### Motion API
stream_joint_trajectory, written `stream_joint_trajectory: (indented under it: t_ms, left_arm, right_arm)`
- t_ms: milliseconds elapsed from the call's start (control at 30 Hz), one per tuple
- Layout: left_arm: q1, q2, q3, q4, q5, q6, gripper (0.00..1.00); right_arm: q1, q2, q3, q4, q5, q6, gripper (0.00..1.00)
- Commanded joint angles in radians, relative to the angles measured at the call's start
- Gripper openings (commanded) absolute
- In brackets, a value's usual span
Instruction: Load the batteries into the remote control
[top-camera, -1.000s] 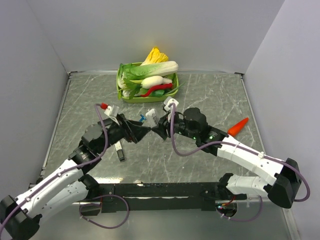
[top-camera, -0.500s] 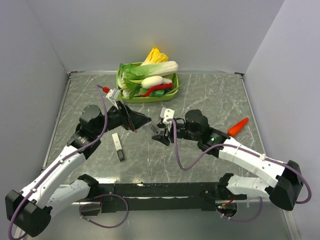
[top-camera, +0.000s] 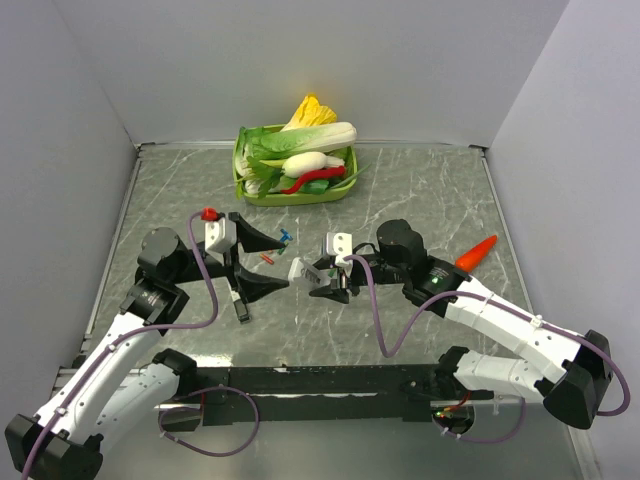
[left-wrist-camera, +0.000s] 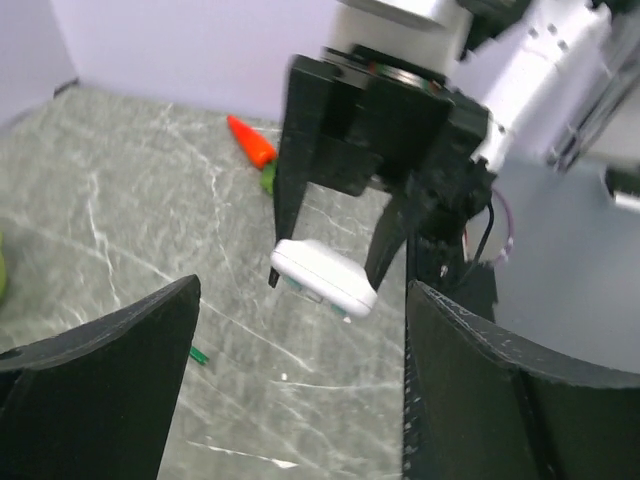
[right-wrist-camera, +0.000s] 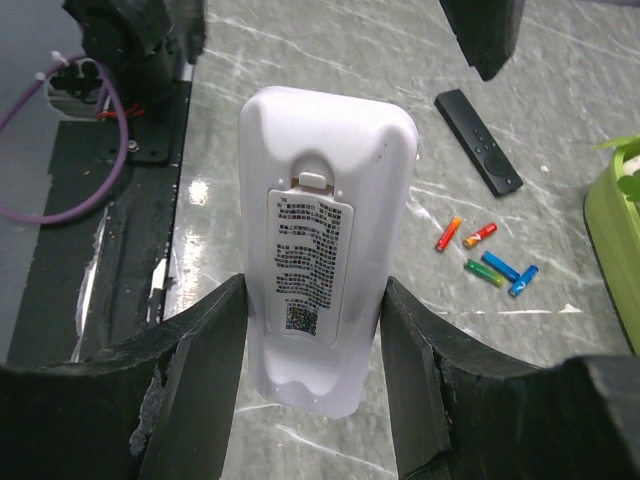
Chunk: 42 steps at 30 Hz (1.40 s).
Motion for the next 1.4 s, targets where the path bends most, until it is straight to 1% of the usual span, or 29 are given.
stream_joint_trajectory:
  t_ms: [0, 33, 67, 133, 200, 333, 533, 600, 1000, 1233, 1367]
  left_arm:
    - [0.004, 0.003, 0.024, -0.027, 0.161, 0.255, 0.88]
    - [0.002, 0.02, 0.032, -0.045, 0.201, 0.274, 0.89]
    - [0.001, 0.031, 0.047, -0.062, 0.209, 0.298, 0.89]
    - [-0.012, 0.049, 0.057, -0.09, 0.212, 0.317, 0.88]
    - [-0.022, 0.057, 0.061, -0.081, 0.209, 0.337, 0.88]
    - [-0.048, 0.077, 0.069, -0.042, 0.202, 0.328, 0.85]
    - [-0.061, 0.101, 0.072, 0.034, 0.206, 0.272, 0.84]
    - [-0.065, 0.106, 0.075, 0.034, 0.209, 0.268, 0.84]
    - [-0.108, 0.135, 0.101, -0.047, 0.198, 0.32, 0.75]
    - [-0.128, 0.152, 0.118, -0.087, 0.195, 0.351, 0.73]
    - [-0.133, 0.155, 0.124, -0.11, 0.192, 0.369, 0.68]
  right_arm:
    - [-0.004, -0.037, 0.064, -0.006, -0.056, -0.039, 0.0]
    - [-0.004, -0.034, 0.068, -0.007, -0.058, -0.044, 0.0]
    - [-0.006, -0.03, 0.075, -0.01, -0.058, -0.045, 0.0]
    - [-0.004, -0.026, 0.079, -0.013, -0.068, -0.048, 0.0]
    - [-0.003, -0.019, 0.087, -0.01, -0.071, -0.047, 0.0]
    - [-0.001, -0.007, 0.101, -0.02, -0.076, -0.053, 0.0]
    - [0.017, 0.007, 0.114, -0.044, -0.07, -0.07, 0.0]
    - [0.02, 0.012, 0.117, -0.047, -0.068, -0.073, 0.0]
    - [0.036, 0.017, 0.119, -0.053, -0.061, -0.077, 0.0]
    - [0.04, 0.026, 0.131, -0.076, -0.062, -0.091, 0.0]
    - [0.043, 0.029, 0.131, -0.079, -0.061, -0.096, 0.0]
